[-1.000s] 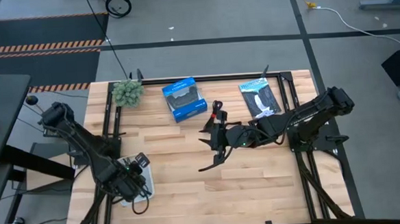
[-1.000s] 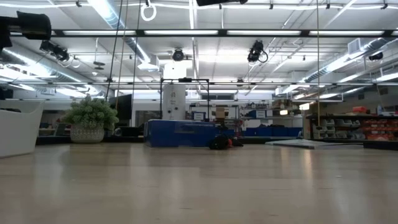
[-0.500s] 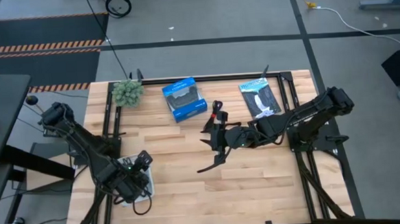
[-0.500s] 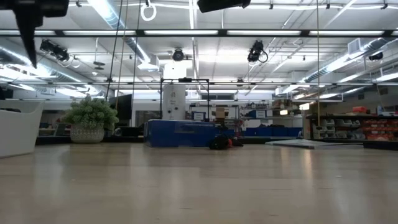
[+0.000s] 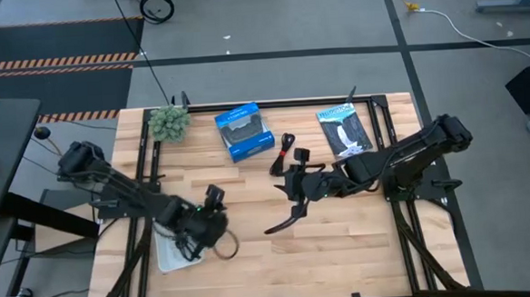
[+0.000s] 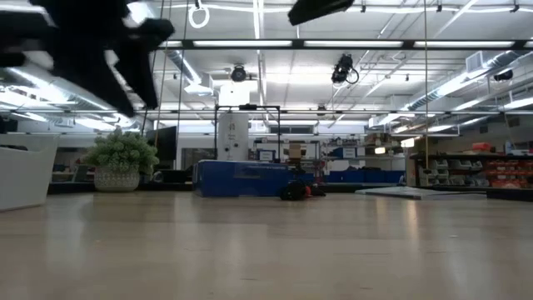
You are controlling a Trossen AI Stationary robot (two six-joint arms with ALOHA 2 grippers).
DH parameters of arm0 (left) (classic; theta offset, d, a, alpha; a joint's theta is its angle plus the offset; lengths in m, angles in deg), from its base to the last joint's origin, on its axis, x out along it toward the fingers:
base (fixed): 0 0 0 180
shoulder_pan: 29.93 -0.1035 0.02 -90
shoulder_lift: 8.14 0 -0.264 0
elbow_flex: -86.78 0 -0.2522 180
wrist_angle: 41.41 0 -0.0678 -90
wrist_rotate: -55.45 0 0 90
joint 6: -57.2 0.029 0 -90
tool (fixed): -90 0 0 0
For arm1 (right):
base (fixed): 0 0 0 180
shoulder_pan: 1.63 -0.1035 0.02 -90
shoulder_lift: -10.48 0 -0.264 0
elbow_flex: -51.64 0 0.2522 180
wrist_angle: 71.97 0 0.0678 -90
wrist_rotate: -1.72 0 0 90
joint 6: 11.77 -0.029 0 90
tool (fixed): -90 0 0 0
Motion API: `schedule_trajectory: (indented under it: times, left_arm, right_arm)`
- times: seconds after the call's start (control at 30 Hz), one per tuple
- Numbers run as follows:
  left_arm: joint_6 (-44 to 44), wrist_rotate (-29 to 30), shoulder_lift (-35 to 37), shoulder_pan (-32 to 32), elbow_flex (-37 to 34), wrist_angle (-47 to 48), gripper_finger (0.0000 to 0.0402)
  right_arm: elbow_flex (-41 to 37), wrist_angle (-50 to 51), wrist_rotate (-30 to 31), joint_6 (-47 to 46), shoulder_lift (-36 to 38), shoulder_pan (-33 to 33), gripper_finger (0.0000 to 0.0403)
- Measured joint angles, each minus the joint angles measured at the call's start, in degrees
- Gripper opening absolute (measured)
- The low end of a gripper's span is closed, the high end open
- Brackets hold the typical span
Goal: Pick and place USB-C Cables
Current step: Put the black charger cable into the white bin
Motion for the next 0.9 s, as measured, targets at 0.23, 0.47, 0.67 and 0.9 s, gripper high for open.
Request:
schedule_trajectory:
  times: [0.23, 0.47, 0.67, 0.9]
  left_arm:
    - [-2.28, -1.82, -3.79, -9.23, 0.0, -8.72, 0.0159]
    - [-0.35, -3.18, -9.46, -16.09, 0.0, -21.39, 0.0201]
    - [-0.75, -3.19, -14.39, -22.13, 0.01, -34.58, 0.0236]
    - [-1.42, -3.15, -20.2, -27.37, 3.78, -40.31, 0.0236]
  right_arm:
    - [-1.38, 3.96, 1.03, -3.32, 0.31, 0.9, 0.0129]
    - [-6.16, 4.67, 1.03, -5.42, 2.6, 2.77, 0.0128]
    - [-9.88, 3.19, 3.73, -7.3, 8.62, 2.39, 0.0124]
    - [-16.46, -4.2, 3.89, -5.85, 13.66, 2.25, 0.0117]
